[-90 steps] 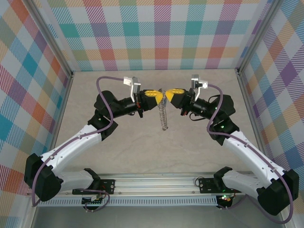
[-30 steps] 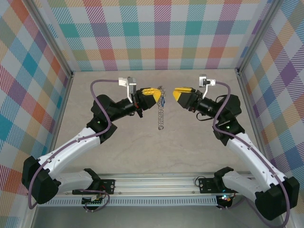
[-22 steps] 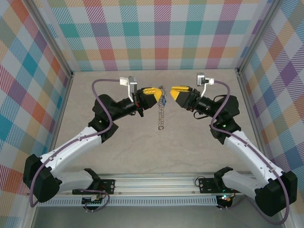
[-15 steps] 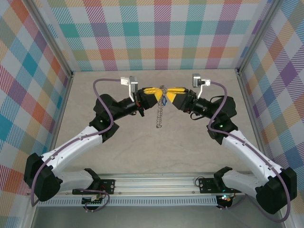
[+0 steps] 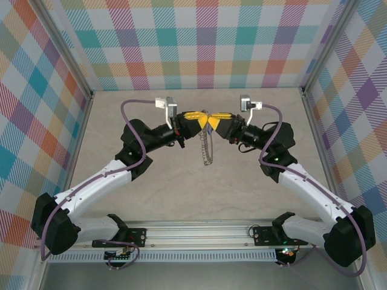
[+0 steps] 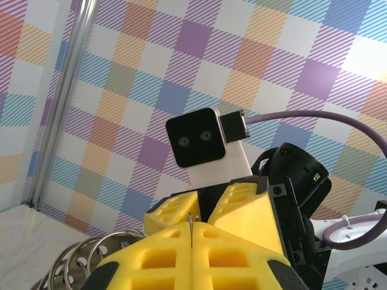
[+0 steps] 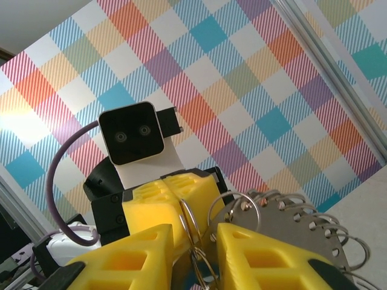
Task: Put the keys on the keyring
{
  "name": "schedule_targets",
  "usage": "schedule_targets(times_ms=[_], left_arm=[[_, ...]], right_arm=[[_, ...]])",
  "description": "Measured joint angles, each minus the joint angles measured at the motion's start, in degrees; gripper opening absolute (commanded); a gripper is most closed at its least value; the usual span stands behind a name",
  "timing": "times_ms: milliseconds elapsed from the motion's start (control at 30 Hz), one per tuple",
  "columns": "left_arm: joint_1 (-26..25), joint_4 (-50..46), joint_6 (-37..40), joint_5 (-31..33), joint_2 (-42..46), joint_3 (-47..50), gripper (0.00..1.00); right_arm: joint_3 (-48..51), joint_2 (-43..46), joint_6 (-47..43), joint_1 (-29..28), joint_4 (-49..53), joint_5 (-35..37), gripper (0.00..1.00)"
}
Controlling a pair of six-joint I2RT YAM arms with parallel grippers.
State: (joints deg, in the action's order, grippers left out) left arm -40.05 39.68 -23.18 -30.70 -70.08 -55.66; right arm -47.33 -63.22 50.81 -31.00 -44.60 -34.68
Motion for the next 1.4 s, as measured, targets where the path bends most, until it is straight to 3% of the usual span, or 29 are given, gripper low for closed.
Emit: schedule_targets(times_ms=[233, 367, 567, 667, 767, 933, 1200, 1400], left_arm=[[0.0, 0.2, -0.1, 0.3, -0.7, 0.0, 0.00], [0.0, 1.1, -0.6, 0.4, -0.7, 0.0, 0.00], [0.0, 1.4, -1.3, 0.4, -0.7, 0.0, 0.00], [0.0, 0.8, -0.9, 0.9, -0.7, 0.0, 0.20], [-0.1, -1.4, 0.7, 2.6, -0.3, -0.1, 0.33], [-0.1, -10.5, 6.7, 4.7, 3.0, -1.7, 0.43], [0.5, -27.3, 18.6, 4.2, 6.5, -11.0, 0.48], [2.4, -40.3, 25.6, -1.4, 3.2, -19.9, 0.50]], right_arm=[[1.6, 0.4, 1.0, -0.2, -1.3, 1.0, 0.15], [1.7, 0.4, 1.3, -0.2, -1.9, 1.2, 0.00], [1.7, 0.4, 1.9, -0.2, -2.3, 1.2, 0.00], [1.7, 0.7, 0.7, -0.2, -0.8, 1.3, 0.00], [1.1, 2.1, -2.2, -0.2, 5.2, 1.4, 0.00], [-4.4, 4.5, -10.4, -0.2, 20.0, 1.6, 0.00], [-13.7, 4.9, -22.9, 0.6, 36.2, -0.6, 0.00], [-17.2, 3.2, -30.7, 1.9, 45.0, -3.7, 0.00]])
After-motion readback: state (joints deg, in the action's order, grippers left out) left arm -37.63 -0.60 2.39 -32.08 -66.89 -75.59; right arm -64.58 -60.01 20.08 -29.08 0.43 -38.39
